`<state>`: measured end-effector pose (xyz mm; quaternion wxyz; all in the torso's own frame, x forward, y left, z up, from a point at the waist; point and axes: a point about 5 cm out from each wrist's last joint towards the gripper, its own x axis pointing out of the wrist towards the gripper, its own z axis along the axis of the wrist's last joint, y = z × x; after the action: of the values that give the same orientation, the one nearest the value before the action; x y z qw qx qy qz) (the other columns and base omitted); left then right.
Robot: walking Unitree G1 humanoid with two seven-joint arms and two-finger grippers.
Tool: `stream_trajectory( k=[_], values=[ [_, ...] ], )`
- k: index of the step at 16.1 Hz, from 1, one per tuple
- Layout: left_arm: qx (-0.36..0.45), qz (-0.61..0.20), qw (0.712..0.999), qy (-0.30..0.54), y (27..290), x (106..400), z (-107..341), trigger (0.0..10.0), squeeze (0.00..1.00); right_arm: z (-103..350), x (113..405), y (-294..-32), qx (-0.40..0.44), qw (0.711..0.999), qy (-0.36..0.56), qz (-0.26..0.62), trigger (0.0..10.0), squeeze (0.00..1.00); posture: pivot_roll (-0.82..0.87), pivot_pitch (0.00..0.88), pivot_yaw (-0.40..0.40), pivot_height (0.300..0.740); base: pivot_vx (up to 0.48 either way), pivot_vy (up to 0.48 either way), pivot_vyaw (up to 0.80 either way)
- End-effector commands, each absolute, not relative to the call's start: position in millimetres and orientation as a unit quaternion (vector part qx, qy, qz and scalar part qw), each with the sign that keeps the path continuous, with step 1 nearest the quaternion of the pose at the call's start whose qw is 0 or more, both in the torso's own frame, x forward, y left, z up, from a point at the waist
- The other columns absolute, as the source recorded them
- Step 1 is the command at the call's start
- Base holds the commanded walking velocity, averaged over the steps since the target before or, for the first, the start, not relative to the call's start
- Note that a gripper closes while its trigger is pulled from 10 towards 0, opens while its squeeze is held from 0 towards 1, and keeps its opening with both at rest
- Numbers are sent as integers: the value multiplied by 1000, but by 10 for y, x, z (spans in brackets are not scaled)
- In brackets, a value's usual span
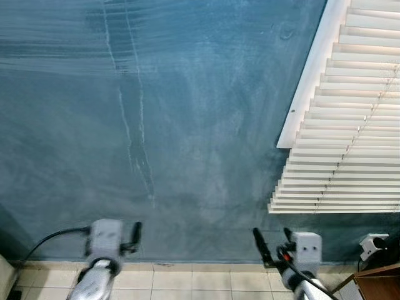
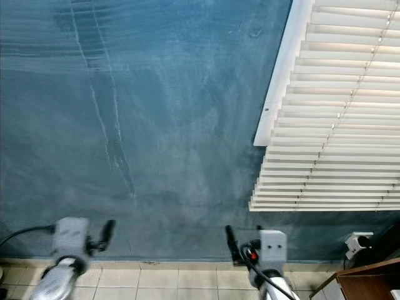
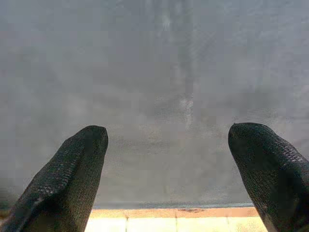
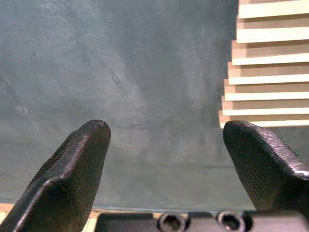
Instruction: Clean up the room
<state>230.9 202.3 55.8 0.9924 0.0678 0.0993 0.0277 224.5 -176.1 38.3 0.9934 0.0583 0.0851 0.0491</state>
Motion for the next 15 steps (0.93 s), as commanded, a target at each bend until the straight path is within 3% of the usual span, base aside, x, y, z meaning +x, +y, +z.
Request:
stream_trajectory(
  k=[1, 5, 6, 7, 9, 13, 15],
  values=[
    [64, 37, 992, 101, 2054, 2277, 575, 10000, 1000, 416, 2242, -1739, 60, 993, 80, 58, 10000, 1000, 57, 6, -48, 740, 0, 0, 0],
    [102, -11, 990, 95, 1929, 2303, 609, 10000, 1000, 347, 2224, -1600, 42, 988, 102, 106, 10000, 1000, 65, 8, -38, 740, 0, 0, 0],
    [80, -5, 992, 94, 1940, 2324, 610, 10000, 0, 364, 2252, -1589, 12, 989, 100, 106, 10000, 1000, 63, 7, -45, 740, 0, 0, 0],
    [56, 5, 994, 96, 1946, 2351, 609, 10000, 0, 388, 2298, -1593, 26, 989, 97, 112, 10000, 0, 63, 6, -55, 740, 0, 0, 0],
    [63, 9, 993, 96, 1943, 2363, 608, 10000, 0, 397, 2322, -1598, 31, 988, 97, 119, 10000, 0, 63, 8, -57, 740, 0, 0, -219],
    [66, 6, 993, 94, 1886, 2362, 597, 10000, 0, 441, 2385, -1630, 25, 989, 92, 117, 10000, 0, 79, 29, -66, 740, 0, -480, 0],
    [65, 9, 994, 91, 1876, 2369, 609, 10000, 0, 446, 2432, -1601, 27, 988, 86, 124, 10000, 0, 81, 42, -71, 740, 0, 0, 0]
  ],
)
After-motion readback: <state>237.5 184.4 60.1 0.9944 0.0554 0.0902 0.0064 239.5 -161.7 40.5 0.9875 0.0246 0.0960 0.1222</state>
